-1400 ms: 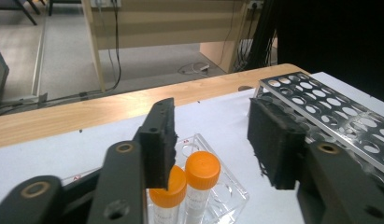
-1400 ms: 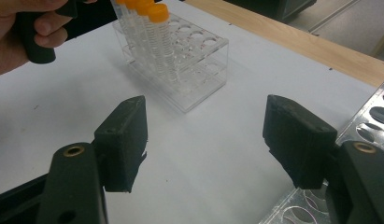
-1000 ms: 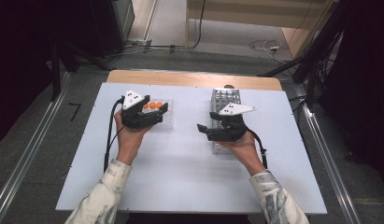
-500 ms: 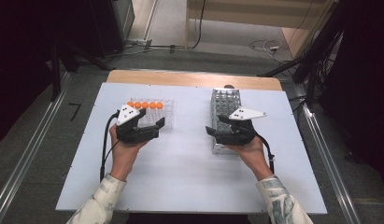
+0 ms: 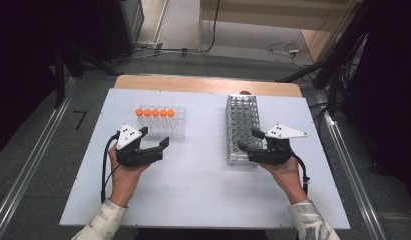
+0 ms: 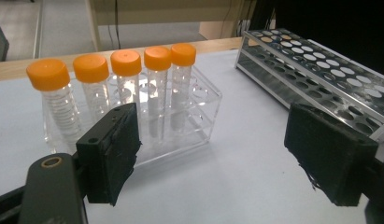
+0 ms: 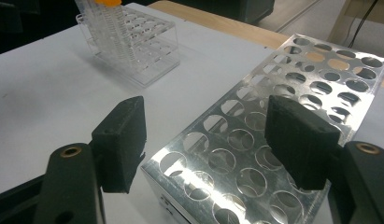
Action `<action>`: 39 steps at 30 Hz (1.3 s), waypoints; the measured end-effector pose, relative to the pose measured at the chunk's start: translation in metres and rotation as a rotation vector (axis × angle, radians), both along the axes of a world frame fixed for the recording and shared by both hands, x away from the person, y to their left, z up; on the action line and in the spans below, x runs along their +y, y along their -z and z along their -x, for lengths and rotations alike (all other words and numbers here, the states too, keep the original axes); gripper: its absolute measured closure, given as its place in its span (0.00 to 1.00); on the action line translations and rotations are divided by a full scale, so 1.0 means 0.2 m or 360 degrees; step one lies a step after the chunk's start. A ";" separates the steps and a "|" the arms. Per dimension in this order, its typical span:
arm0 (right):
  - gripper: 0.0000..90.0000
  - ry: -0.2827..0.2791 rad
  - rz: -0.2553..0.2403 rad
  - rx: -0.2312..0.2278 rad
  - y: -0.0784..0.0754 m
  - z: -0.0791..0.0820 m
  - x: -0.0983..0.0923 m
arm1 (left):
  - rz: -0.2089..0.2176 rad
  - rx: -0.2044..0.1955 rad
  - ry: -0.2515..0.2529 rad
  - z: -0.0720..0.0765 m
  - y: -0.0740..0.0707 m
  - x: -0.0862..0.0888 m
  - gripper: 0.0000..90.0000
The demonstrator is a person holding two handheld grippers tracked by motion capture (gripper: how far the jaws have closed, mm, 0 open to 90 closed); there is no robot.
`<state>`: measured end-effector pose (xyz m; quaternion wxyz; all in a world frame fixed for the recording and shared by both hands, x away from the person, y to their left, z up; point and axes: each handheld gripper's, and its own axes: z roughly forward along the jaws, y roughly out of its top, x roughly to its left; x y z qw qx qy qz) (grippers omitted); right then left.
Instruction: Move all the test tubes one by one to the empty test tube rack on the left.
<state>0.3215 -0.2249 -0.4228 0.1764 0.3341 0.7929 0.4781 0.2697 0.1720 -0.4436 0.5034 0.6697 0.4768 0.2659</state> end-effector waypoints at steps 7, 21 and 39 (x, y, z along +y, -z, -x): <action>0.31 0.0010 -0.0016 -0.0011 -0.02 0.03 -0.04 | -0.0009 0.0015 -0.0014 0.02 0.02 0.03 0.20; 0.25 0.0074 -0.0077 -0.0014 0.00 0.06 -0.14 | -0.0014 0.0018 -0.0024 0.06 0.04 0.05 0.20; 0.20 0.0139 -0.0049 0.0034 0.02 0.10 -0.24 | -0.0028 0.0027 -0.0092 0.14 0.07 0.11 0.20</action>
